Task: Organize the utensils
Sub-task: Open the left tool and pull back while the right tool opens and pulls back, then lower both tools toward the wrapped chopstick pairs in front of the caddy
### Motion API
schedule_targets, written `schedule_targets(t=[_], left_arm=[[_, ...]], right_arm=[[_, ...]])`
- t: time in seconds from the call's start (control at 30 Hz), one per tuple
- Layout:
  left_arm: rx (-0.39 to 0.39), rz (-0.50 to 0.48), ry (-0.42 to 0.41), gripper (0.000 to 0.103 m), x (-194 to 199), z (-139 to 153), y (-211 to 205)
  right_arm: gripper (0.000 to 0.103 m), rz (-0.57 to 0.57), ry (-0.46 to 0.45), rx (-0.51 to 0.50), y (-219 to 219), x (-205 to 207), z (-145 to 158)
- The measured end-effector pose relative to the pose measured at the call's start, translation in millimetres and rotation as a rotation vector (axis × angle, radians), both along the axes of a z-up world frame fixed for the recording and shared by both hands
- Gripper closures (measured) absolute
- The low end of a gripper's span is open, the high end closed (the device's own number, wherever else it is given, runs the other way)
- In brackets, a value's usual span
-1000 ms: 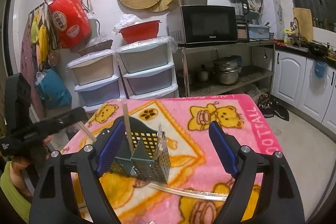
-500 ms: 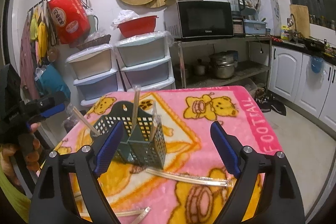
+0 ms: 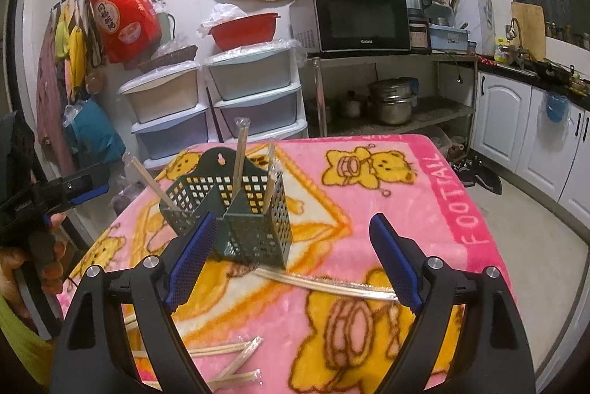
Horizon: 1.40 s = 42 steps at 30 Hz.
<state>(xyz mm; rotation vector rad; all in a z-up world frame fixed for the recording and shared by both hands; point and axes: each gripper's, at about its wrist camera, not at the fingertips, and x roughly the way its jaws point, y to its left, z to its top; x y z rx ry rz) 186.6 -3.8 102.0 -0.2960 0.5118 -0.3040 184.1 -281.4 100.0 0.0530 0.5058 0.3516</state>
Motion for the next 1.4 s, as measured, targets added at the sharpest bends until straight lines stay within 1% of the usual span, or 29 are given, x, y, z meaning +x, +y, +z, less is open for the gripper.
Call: schedule_targets(t=[0.17, 0.33, 0.43, 0.53, 0.7, 0.93, 1.0, 1.03, 1.07, 1.17, 1.2, 1.4], left_arm=[[0.009, 0.008, 0.030, 0.011, -2.1, -9.2, 4.1], [0.034, 0.003, 0.069, 0.011, -3.8, -20.5, 3.5], [0.059, 0.000, 0.107, 0.011, -3.3, -30.4, 2.0], [0.067, 0.002, 0.145, 0.011, -2.9, -41.4, 4.1], [0.086, 0.000, 0.190, 0.011, -2.9, -55.0, 4.9], [0.137, -0.021, 0.255, 0.012, -0.8, -73.5, 1.5], [0.151, -0.027, 0.275, 0.020, 1.0, -79.5, 0.6], [0.153, -0.030, 0.285, 0.022, 1.4, -82.3, 0.4], [0.154, -0.033, 0.299, 0.026, 2.8, -85.7, 0.6], [0.173, -0.041, 0.351, 0.042, 8.3, -99.9, 1.7], [0.173, -0.044, 0.366, 0.046, 9.8, -103.9, 1.9], [0.184, -0.048, 0.437, 0.054, 18.6, -125.5, 4.0]], right_arm=[[0.021, 0.023, 0.021, -0.006, 4.1, -3.8, -7.9], [0.021, 0.053, 0.059, -0.022, 10.1, -5.1, -21.2], [0.021, 0.072, 0.087, -0.020, 13.3, -6.2, -30.5], [0.021, 0.087, 0.111, -0.022, 17.2, -6.5, -38.1], [0.021, 0.109, 0.150, -0.023, 23.7, -6.1, -50.0], [0.021, 0.135, 0.192, -0.029, 30.0, -5.9, -63.0], [0.022, 0.142, 0.203, -0.032, 31.2, -5.8, -65.8], [0.023, 0.150, 0.213, -0.032, 31.6, -5.7, -68.5], [0.024, 0.154, 0.219, -0.034, 32.1, -5.2, -70.1], [0.027, 0.164, 0.242, -0.043, 34.2, -4.4, -76.1], [0.029, 0.168, 0.252, -0.045, 34.6, -3.9, -78.8], [0.035, 0.176, 0.302, -0.053, 36.1, -2.1, -93.0]])
